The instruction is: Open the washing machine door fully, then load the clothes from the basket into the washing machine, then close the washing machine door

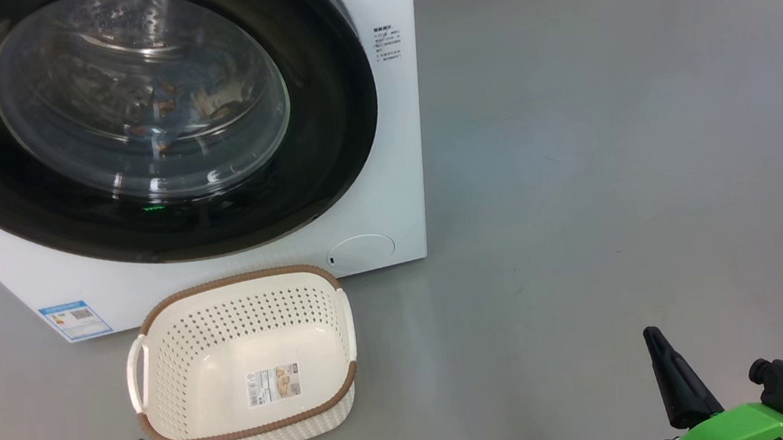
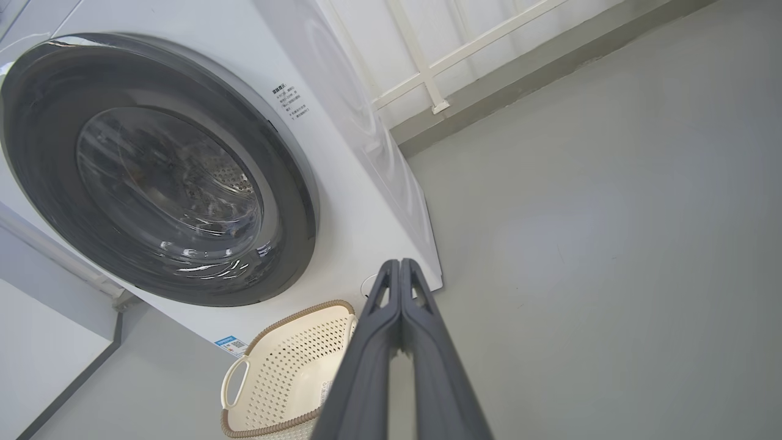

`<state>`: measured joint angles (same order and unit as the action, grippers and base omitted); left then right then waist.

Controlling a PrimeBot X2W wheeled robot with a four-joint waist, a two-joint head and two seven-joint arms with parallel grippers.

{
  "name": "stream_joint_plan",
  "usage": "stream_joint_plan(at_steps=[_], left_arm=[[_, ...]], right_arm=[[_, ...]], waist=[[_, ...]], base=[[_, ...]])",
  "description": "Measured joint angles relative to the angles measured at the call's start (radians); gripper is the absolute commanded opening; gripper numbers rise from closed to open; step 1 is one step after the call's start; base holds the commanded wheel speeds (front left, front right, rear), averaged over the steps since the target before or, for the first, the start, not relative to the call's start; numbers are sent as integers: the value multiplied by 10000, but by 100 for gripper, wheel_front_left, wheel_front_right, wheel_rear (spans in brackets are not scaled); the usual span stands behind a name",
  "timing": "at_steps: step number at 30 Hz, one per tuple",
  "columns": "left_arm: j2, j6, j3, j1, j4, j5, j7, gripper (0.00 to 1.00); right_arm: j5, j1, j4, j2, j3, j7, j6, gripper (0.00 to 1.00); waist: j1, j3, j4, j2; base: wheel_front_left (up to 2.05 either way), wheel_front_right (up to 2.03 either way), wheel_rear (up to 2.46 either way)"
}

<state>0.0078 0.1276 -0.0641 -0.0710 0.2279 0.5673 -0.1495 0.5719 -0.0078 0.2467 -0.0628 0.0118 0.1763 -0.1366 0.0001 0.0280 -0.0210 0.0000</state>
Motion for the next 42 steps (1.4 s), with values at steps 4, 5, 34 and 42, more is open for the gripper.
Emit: stream_joint_plan(at_steps=[4, 5, 34, 42], left_arm=[[4, 0, -6, 6, 10, 476, 134, 0], [6, 0, -8, 12, 12, 571, 178, 0], [100, 0, -48, 451, 125, 3816, 968, 0], [142, 0, -69, 617, 167, 4761, 1212, 0]], right_arm=[[516, -30, 6, -4, -35, -92, 0, 0], [600, -30, 10, -4, -50, -117, 0, 0], [3996, -151, 71, -27, -324, -888, 2, 0], [4920, -166, 82, -31, -489, -1147, 4, 0]], waist=[[0, -11, 9, 0], [0, -14, 11, 0], [-1, -93, 78, 1], [-1, -115, 97, 0]], base=[[0, 0, 0], [0, 0, 0], [0, 0, 0], [0, 0, 0]])
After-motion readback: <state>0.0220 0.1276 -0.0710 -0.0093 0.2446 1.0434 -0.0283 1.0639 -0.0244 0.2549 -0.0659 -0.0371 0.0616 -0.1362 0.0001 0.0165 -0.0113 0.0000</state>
